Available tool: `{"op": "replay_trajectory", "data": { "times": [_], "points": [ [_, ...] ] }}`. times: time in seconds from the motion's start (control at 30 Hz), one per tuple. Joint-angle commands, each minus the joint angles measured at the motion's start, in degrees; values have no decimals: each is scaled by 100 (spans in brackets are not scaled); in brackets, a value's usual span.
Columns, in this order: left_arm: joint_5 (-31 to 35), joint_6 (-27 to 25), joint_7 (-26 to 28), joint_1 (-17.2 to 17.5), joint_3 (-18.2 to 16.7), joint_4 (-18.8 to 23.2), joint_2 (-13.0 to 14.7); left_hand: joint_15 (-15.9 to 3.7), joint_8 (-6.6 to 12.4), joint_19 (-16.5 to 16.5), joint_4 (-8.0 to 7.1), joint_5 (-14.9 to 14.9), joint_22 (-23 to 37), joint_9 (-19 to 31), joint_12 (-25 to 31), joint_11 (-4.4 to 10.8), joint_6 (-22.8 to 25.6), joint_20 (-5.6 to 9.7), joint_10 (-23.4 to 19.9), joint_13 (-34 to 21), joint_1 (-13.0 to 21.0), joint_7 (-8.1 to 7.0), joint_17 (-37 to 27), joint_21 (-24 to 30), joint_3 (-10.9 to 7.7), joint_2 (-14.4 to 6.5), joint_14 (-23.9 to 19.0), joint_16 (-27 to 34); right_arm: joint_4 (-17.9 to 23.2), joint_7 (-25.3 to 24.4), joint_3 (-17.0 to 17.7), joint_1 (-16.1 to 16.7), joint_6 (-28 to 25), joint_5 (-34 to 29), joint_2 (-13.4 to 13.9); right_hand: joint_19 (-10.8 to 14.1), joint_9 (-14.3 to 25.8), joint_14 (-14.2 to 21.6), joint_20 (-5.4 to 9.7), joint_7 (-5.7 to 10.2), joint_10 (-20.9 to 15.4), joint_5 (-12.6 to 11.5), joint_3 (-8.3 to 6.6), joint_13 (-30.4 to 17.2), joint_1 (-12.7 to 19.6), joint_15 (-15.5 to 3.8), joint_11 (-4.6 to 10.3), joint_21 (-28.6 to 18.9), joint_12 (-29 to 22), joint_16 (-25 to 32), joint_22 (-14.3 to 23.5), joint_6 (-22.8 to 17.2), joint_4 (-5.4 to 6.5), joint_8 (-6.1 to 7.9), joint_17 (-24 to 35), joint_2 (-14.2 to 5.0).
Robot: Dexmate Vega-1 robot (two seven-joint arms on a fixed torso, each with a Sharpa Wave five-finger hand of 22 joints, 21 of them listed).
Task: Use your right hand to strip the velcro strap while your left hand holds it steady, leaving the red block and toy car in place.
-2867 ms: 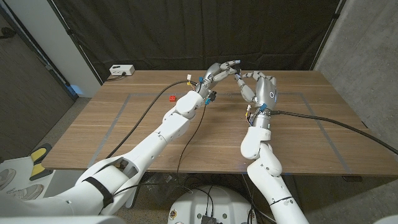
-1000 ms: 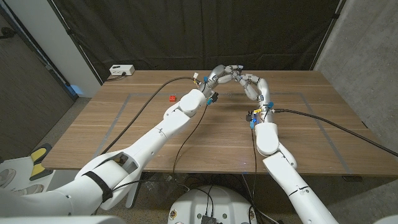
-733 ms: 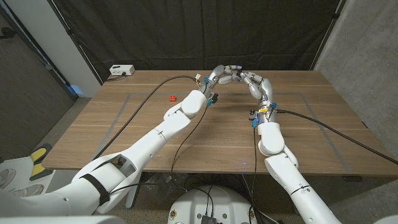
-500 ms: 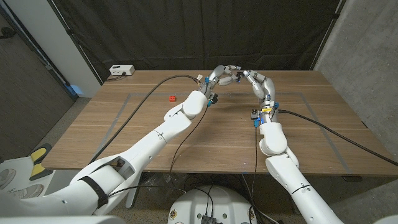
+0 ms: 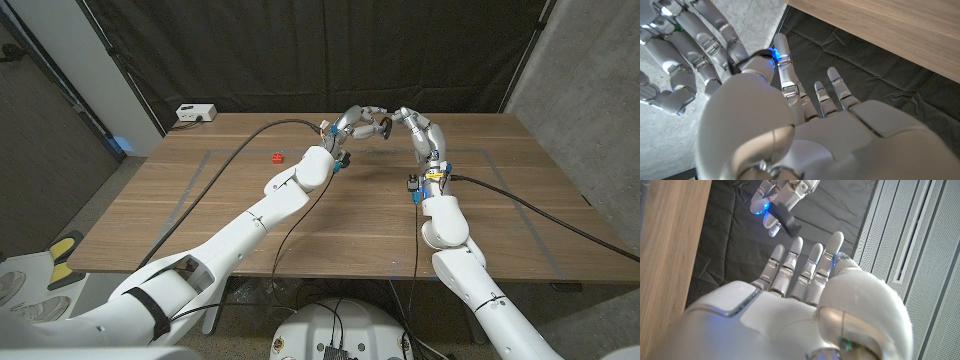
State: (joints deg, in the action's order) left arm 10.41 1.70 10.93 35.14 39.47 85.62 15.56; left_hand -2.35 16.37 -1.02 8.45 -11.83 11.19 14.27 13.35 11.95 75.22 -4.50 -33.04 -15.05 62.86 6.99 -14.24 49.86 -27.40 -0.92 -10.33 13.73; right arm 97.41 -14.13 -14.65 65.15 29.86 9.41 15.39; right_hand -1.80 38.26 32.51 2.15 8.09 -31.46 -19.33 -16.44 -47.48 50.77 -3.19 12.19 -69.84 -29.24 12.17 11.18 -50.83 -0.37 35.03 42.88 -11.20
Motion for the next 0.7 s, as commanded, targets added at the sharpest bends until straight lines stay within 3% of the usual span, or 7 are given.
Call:
{"op": "replay_trajectory", "data": {
  "times": [0.03, 0.13, 0.2, 0.27, 0.33, 0.53, 0.7],
  "points": [
    [104, -131, -183, -27, 51, 151, 101, -382, 66, -19, -7, -45, 0, 53, 4, -3, 21, -10, 46, -32, -2, -1, -27, 43, -37, 0, 5, -7, 56, -153, 24, -2, -109, -208, 27, 13, 134, -28, 481, -33, -11, -40, -46, -62, 27, -1021, -6, -20, -82, 31, 6, -11, 29, 121, 39, 70],
    [-103, -86, -262, -3, -29, 140, 60, -390, 96, -24, -8, -56, -1, 71, 6, -1, 54, 8, 51, -35, -6, 16, -29, 51, -45, 7, 3, -9, -233, -451, 21, -80, 311, -613, -33, 193, -37, 76, 197, -44, -230, -63, -16, -119, 233, -992, -57, -181, -217, 215, 19, -238, -218, 142, 228, 211],
    [-224, -86, -282, 17, -82, 144, 32, -392, 102, -18, -9, -64, -1, 82, 12, -3, 43, 5, 44, -37, -7, 17, -32, 53, -52, 6, 4, -11, -310, -1368, 150, -13, 367, -1712, -182, 273, -215, 124, 61, 26, -334, -69, -10, 3, 283, -944, -133, -245, -194, 243, 9, -239, -296, 46, 245, 250],
    [-287, -106, -292, 24, -102, 145, 20, -392, 111, -17, -9, -70, -2, 90, 15, -1, 45, 0, 43, -39, -6, 19, -33, 56, -58, 7, 0, -10, -290, -1766, 163, 18, 270, -2164, -189, 292, -486, 156, 22, -1, -343, 44, 40, 160, 458, -908, -269, -318, -124, 326, 9, 149, -545, -278, 322, 410],
    [-527, -146, -365, 52, -179, 106, -45, -387, 120, -15, -7, -78, -2, 103, 18, -5, 38, -6, 42, -41, -4, 18, -35, 60, -67, 7, -4, -10, -57, -2627, 220, 202, -291, -3399, -276, 340, -713, 160, -34, 2, -240, 166, 30, 319, 570, -886, -412, -364, 2, 325, -9, 585, -703, -613, 306, 500],
    [-1304, -200, -645, 40, -356, -141, -264, -385, 159, 0, 22, -92, -4, 130, 44, -32, 67, -9, 0, -46, 39, 133, -35, 72, -114, 6, -32, -9, 103, -4113, 53, 377, -1509, -5276, -482, 442, -1026, 200, -56, 8, -69, 396, 30, 577, 509, -895, -529, -359, 273, 246, -60, 1141, -784, -1085, 89, 736],
    [-1852, -284, -948, -54, -415, -340, -384, -385, 166, -3, 40, -86, -5, 137, 55, -31, 61, -3, -17, -49, 74, 169, -33, 84, -148, 1, -34, -14, -45, -4884, -132, 312, -2089, -6022, -567, 502, -1158, 218, -58, 13, -47, 467, 111, 690, 331, -895, -544, -329, 377, 213, -81, 1207, -750, -1224, -18, 929]
  ]
}}
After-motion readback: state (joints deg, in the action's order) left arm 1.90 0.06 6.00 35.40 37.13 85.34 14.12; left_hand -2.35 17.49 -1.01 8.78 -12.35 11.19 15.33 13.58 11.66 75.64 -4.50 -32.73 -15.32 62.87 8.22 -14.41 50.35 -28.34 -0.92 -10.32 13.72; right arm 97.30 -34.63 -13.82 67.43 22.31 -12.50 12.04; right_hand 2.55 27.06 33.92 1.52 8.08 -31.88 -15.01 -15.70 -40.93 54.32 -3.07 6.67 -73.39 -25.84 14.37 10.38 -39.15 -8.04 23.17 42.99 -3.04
